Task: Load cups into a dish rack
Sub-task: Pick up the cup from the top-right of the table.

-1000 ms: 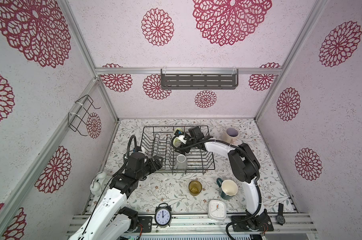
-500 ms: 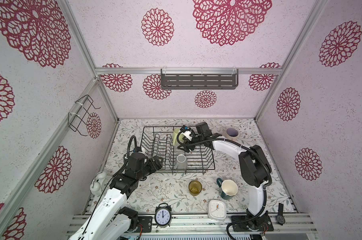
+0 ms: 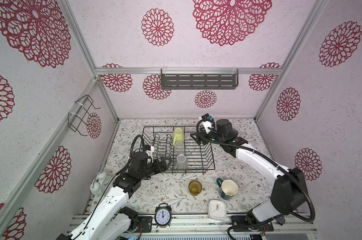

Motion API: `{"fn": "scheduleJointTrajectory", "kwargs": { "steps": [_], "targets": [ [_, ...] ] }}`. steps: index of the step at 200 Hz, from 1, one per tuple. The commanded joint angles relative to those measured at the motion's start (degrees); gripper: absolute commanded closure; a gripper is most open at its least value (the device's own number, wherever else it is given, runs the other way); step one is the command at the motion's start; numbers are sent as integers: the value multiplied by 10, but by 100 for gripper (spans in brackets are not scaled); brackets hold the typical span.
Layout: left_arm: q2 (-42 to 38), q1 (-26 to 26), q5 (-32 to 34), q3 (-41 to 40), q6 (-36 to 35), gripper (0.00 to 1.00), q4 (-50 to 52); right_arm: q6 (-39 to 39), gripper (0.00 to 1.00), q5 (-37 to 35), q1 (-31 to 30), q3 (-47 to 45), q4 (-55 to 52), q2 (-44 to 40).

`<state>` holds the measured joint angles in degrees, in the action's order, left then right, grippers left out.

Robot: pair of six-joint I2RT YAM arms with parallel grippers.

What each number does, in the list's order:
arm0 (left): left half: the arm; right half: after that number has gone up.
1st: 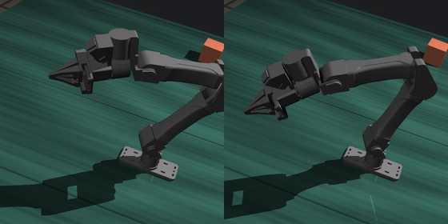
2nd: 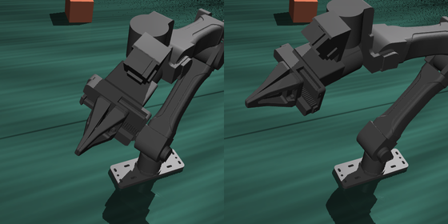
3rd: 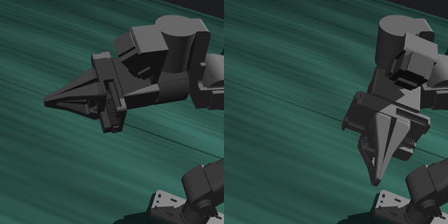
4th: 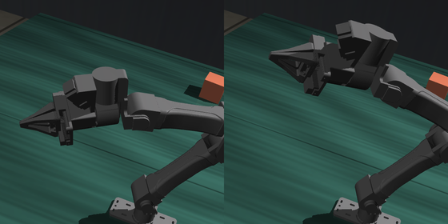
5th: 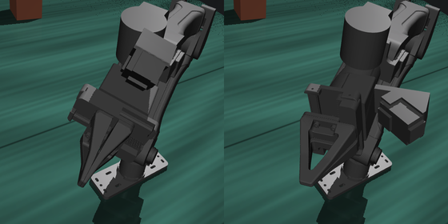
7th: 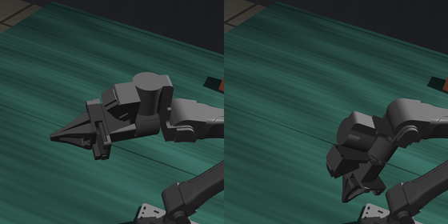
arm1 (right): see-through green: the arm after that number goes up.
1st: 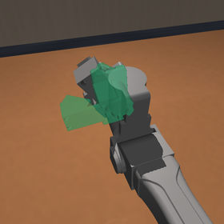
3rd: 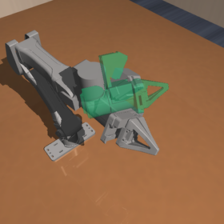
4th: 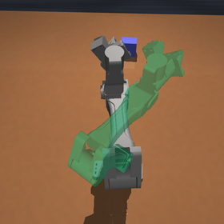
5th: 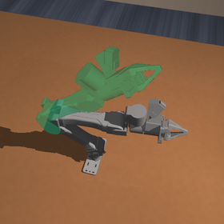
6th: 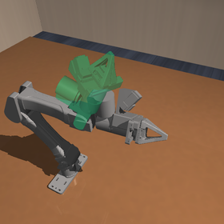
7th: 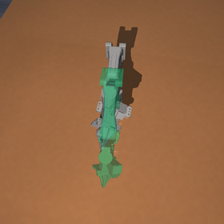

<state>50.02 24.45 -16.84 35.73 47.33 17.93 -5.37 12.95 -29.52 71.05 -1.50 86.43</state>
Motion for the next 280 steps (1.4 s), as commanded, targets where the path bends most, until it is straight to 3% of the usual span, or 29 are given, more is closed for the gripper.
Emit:
{"fn": "scheduleJointTrajectory", "kwargs": {
  "steps": [1, 17, 56, 103, 142, 189, 219, 280],
  "targets": [
    [-5, 12, 9, 6, -13, 11, 2, -45, 15, -180, 27, -4, -49, -27],
    [-5, 15, 10, -1, -4, 11, -9, -58, 15, -228, 56, -6, -64, -26],
    [-11, 18, 14, 13, -5, 11, 26, -115, 15, -254, 156, 14, -132, 14],
    [-43, 17, 34, 23, -11, 11, 72, -107, 17, -185, 258, -38, -127, 42],
    [-49, 17, 38, 40, -20, 11, 111, -50, 25, -141, 263, -23, -144, 97],
    [-61, 18, 29, 14, 9, 11, 89, -11, 31, -171, 263, 36, -187, 170],
    [-84, 18, 33, 4, 16, 11, 101, 9, 43, -159, 264, 49, -186, 183],
    [-111, 18, 47, 0, 16, 11, 113, 22, 47, -134, 263, 90, -246, 233]
  ]
}}
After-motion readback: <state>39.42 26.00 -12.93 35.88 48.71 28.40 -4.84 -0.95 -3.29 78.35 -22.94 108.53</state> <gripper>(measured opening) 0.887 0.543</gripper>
